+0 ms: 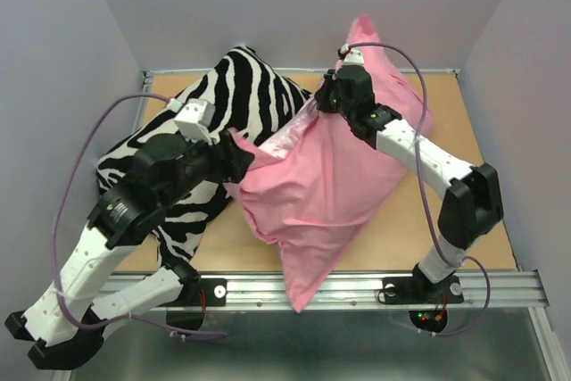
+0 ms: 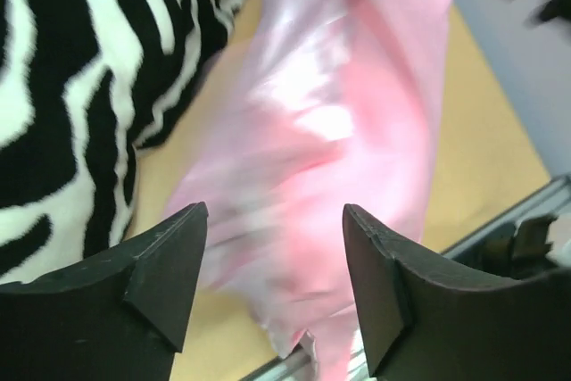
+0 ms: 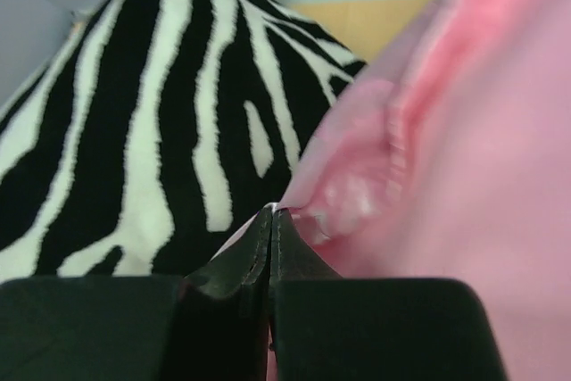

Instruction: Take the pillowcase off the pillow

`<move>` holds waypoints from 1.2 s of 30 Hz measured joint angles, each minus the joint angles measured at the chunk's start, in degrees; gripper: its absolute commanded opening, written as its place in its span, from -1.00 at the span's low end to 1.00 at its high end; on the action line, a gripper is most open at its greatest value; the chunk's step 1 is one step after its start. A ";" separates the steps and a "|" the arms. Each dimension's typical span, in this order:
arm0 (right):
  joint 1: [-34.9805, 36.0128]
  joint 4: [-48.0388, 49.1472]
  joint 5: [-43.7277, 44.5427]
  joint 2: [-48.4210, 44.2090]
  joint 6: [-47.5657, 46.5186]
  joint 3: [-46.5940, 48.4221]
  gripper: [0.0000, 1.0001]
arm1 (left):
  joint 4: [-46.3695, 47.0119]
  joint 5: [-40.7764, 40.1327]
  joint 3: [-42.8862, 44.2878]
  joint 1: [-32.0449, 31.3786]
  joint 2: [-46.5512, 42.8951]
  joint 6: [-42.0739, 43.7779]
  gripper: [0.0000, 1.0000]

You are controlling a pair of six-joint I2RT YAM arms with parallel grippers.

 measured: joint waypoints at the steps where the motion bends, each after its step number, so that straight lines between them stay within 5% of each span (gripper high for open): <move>1: -1.03 -0.20 -1.44 2.54 0.94 0.00 -0.99 | 0.07 -1.36 1.46 -0.09 -1.33 -0.55 0.49; 9: -4.22 -2.25 -5.90 6.49 4.44 -0.02 -0.98 | 7.96 -6.49 4.11 -0.22 -2.67 -3.58 0.50; 11: -4.24 -2.45 -5.95 4.72 4.46 -0.02 -0.92 | 10.25 -6.54 1.42 -0.59 -0.50 -4.33 0.71; 14: -4.39 -3.04 -5.95 1.75 4.37 -0.02 -0.52 | 12.96 -7.39 -0.76 -3.04 5.03 -5.14 0.73; 17: -5.25 -2.93 -5.42 -1.46 4.04 -0.02 0.20 | 15.58 -8.68 -1.92 -6.29 11.02 -5.57 0.98; 22: -7.23 -3.34 -1.95 -6.97 1.92 -0.26 0.65 | 17.62 -9.94 -5.53 -10.64 15.43 -6.32 0.98; 29: -19.28 -5.38 -1.11 -8.70 1.81 -2.78 0.82 | 21.97 -12.74 -5.53 -12.74 21.57 -6.45 0.98; 36: -29.11 -7.80 -6.25 2.69 1.07 -2.05 0.86 | 20.68 -15.72 -6.29 -13.00 25.18 -7.91 0.98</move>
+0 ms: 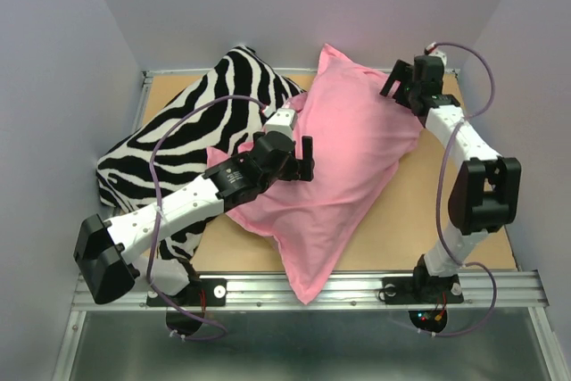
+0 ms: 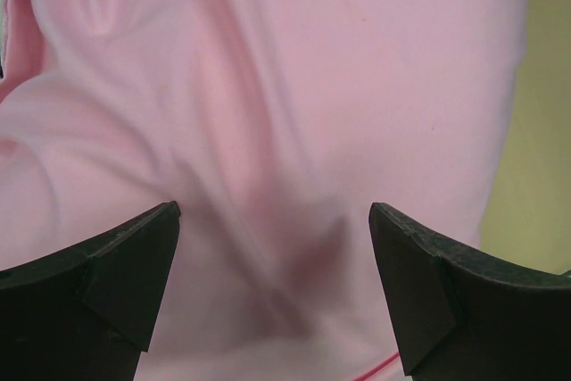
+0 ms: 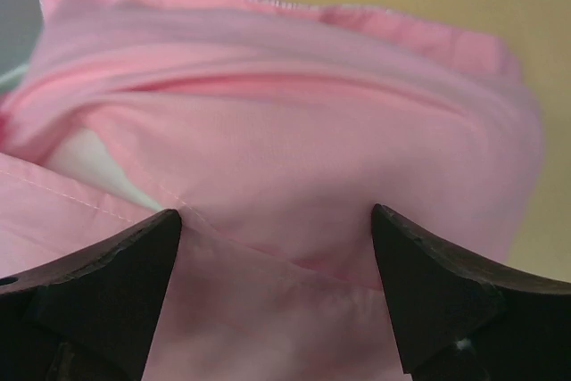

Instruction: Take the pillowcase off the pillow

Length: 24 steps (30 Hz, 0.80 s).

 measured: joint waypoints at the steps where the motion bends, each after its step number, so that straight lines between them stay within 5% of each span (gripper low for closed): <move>1: -0.11 -0.46 -0.90 2.27 -0.09 0.68 0.84 | 0.26 0.02 -0.11 -0.07 0.00 -0.22 0.98; 4: 0.24 -1.01 -3.74 8.46 0.00 1.57 0.65 | 1.86 0.20 -0.31 -0.04 0.63 -0.50 0.94; 5: 0.26 -1.07 -4.63 9.38 0.15 1.57 0.61 | 2.64 0.20 -0.31 -0.04 1.36 -0.52 0.74; 6: 0.24 -0.98 -5.27 9.73 0.24 1.57 0.50 | 3.10 0.24 -0.31 -0.04 1.92 -0.50 0.54; 7: 0.17 -0.96 -5.88 9.64 0.39 1.55 0.14 | 3.56 0.35 -0.31 -0.04 2.75 -0.42 0.00; 11: 0.13 -0.92 -6.91 7.30 0.57 1.42 -0.65 | 4.46 0.98 -0.28 0.24 5.77 -0.35 -1.00; 13: 0.17 -1.16 -7.15 5.81 0.72 0.85 -0.99 | 4.02 1.36 0.46 0.44 6.34 0.52 -1.00; 20: 0.09 -4.50 -4.00 -2.58 1.03 -2.38 -0.99 | -5.77 0.11 11.78 0.44 7.63 3.96 -1.00; 24: -0.74 -8.13 -2.19 -9.20 1.84 -3.45 -0.99 | -13.62 -2.82 26.32 0.83 11.10 7.91 -1.00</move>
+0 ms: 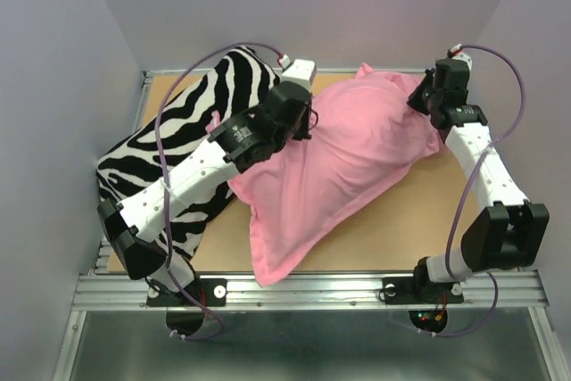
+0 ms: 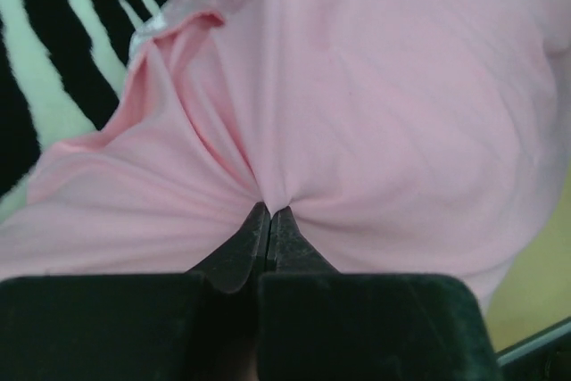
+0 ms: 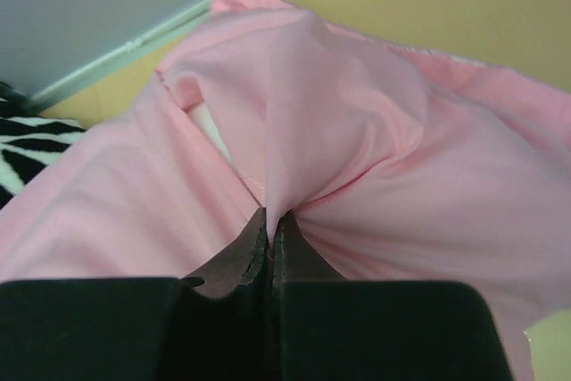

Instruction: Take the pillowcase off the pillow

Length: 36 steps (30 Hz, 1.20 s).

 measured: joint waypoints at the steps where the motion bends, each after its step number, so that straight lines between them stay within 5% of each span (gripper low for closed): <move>1: -0.37 -0.83 0.13 -2.21 0.26 -0.17 -0.99 | -2.01 -0.50 4.79 0.68 1.27 1.01 -1.00; 12: 2.43 3.10 -16.90 -20.31 8.92 -15.13 -0.99 | -5.38 6.84 29.16 18.78 6.05 4.87 -1.00; 25: 20.20 11.89 -17.09 -16.02 11.61 -29.92 -0.99 | -1.68 11.43 14.05 28.22 11.85 5.60 -0.98; 26: 22.12 13.09 -16.48 -15.13 11.87 -30.40 -0.93 | -0.90 11.23 14.05 28.22 11.96 5.92 -0.92; 27: 23.91 14.19 -16.04 -14.38 12.09 -30.71 -0.80 | -0.24 11.19 14.05 28.22 11.96 6.29 -0.65; 28: 26.64 15.06 -15.45 -13.31 12.35 -30.73 -0.31 | 0.31 11.15 14.10 28.22 11.93 6.75 -0.41; 29: 28.41 15.78 -14.71 -12.87 12.83 -30.73 -0.05 | 0.94 11.13 14.21 28.22 11.93 7.23 -0.01; 30: 29.40 16.02 -14.64 -12.72 12.57 -30.73 0.16 | 1.68 11.15 14.21 28.26 11.93 7.34 0.13; 32: 31.34 16.22 -13.42 -13.09 13.11 -30.73 0.50 | 2.78 11.15 14.19 28.02 11.85 7.87 0.31; 36: 32.11 15.47 -10.49 -17.64 13.16 -30.75 0.66 | 5.38 8.90 10.91 24.20 9.16 9.42 0.38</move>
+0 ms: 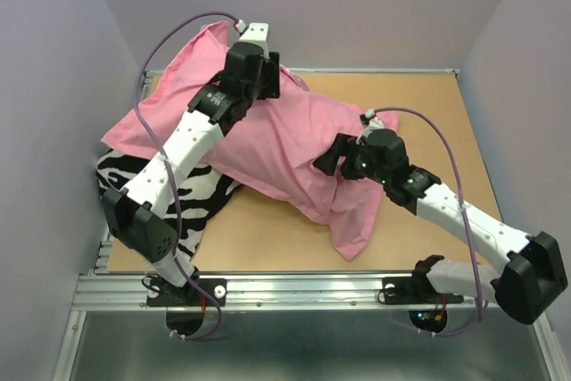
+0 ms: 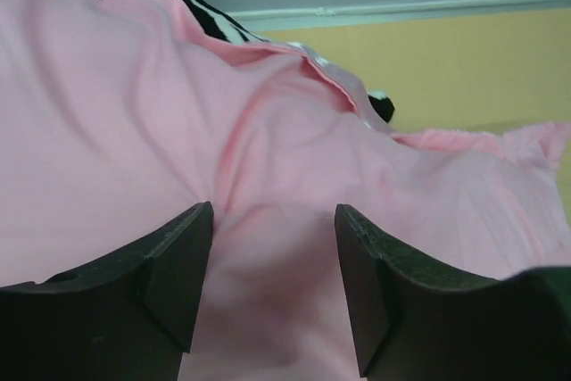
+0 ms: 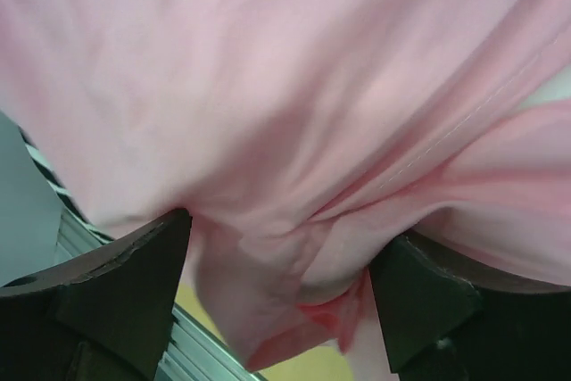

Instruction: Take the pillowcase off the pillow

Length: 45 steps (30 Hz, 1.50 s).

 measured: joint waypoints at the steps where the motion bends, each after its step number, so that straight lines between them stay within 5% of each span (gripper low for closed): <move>1: 0.04 -0.52 0.79 -2.14 -0.04 0.00 0.68 | 0.04 -1.62 -1.38 -2.05 -1.31 0.37 0.39; 13: 0.09 -8.68 20.11 -21.64 1.90 -0.22 0.76 | 1.01 -15.21 -7.63 -25.14 -11.56 0.24 0.45; 23: 0.09 -14.21 28.22 -27.93 6.16 -11.47 0.74 | 3.02 -16.13 -5.46 -32.54 3.93 -2.40 0.47; 28: 0.09 -14.36 28.87 -25.46 7.21 -12.28 0.26 | 2.95 -14.29 -5.60 -33.00 7.30 -3.50 0.47; 33: 0.09 -14.08 28.98 -24.41 7.78 -14.23 -0.61 | 4.98 -10.38 -6.05 -33.22 7.23 -4.35 0.42; 40: 0.09 -13.66 29.03 -25.07 7.63 -15.72 -0.97 | 6.21 -6.27 -8.63 -34.03 7.23 -4.81 0.37; 45: 0.09 -13.62 28.96 -24.57 8.24 -17.38 -0.99 | 5.53 -6.93 -8.81 -35.74 7.89 -4.13 0.41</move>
